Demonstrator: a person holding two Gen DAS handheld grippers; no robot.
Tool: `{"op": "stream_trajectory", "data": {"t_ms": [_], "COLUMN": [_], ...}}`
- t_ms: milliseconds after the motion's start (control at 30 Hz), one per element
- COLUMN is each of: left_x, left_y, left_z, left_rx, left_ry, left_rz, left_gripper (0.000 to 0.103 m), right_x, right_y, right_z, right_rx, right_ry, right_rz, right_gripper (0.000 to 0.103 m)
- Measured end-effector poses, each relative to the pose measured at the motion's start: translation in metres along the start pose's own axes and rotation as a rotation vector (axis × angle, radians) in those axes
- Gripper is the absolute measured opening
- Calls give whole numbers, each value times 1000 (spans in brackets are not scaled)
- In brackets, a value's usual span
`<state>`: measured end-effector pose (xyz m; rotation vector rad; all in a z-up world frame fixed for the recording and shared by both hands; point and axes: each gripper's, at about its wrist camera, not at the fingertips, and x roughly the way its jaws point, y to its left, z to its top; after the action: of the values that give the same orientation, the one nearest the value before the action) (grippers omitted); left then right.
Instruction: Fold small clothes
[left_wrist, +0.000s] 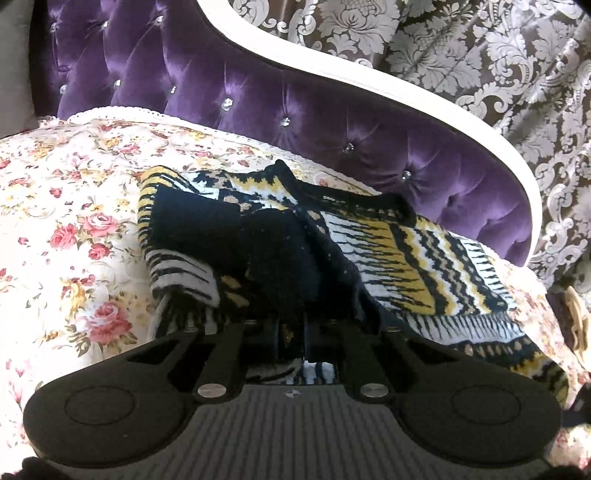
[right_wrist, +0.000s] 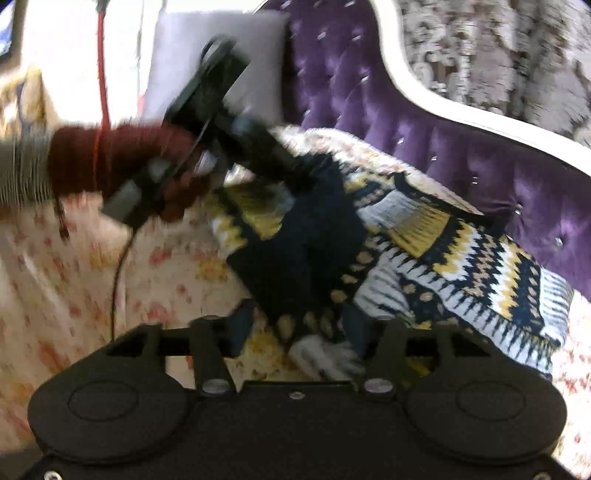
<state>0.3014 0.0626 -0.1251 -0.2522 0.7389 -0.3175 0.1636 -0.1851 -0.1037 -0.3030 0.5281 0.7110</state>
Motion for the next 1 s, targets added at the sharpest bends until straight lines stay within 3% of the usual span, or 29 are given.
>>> {"op": "stream_trajectory", "data": {"t_ms": [100, 233, 333, 467, 533, 700, 733, 767, 867, 1000], "left_x": [1, 5, 6, 5, 5, 6, 6, 6, 6, 5], "left_y": [-3, -5, -9, -11, -10, -11, -11, -10, -8, -9], "left_z": [3, 6, 6, 5, 5, 5, 5, 5, 5, 5], "left_rx": [23, 29, 57, 79, 79, 92, 91, 88, 79, 81], "left_ry": [2, 5, 6, 7, 9, 10, 10, 10, 12, 12], "left_rz": [1, 1, 12, 13, 10, 11, 9, 7, 0, -2], "left_gripper": [11, 11, 11, 11, 11, 11, 11, 11, 11, 11], "right_x": [-11, -6, 8, 27, 36, 52, 53, 52, 40, 11], "right_y": [-19, -19, -17, -39, -49, -47, -44, -41, -36, -48], "right_z": [6, 14, 20, 25, 25, 21, 20, 19, 21, 28], "right_rx": [97, 23, -1, 133, 179, 179, 176, 165, 169, 208], "right_ry": [-52, -16, 6, 18, 40, 111, 113, 116, 81, -61], "right_rz": [-1, 4, 88, 237, 273, 331, 338, 341, 379, 226], "right_gripper": [64, 65, 65, 59, 54, 54, 46, 20, 17, 17]}}
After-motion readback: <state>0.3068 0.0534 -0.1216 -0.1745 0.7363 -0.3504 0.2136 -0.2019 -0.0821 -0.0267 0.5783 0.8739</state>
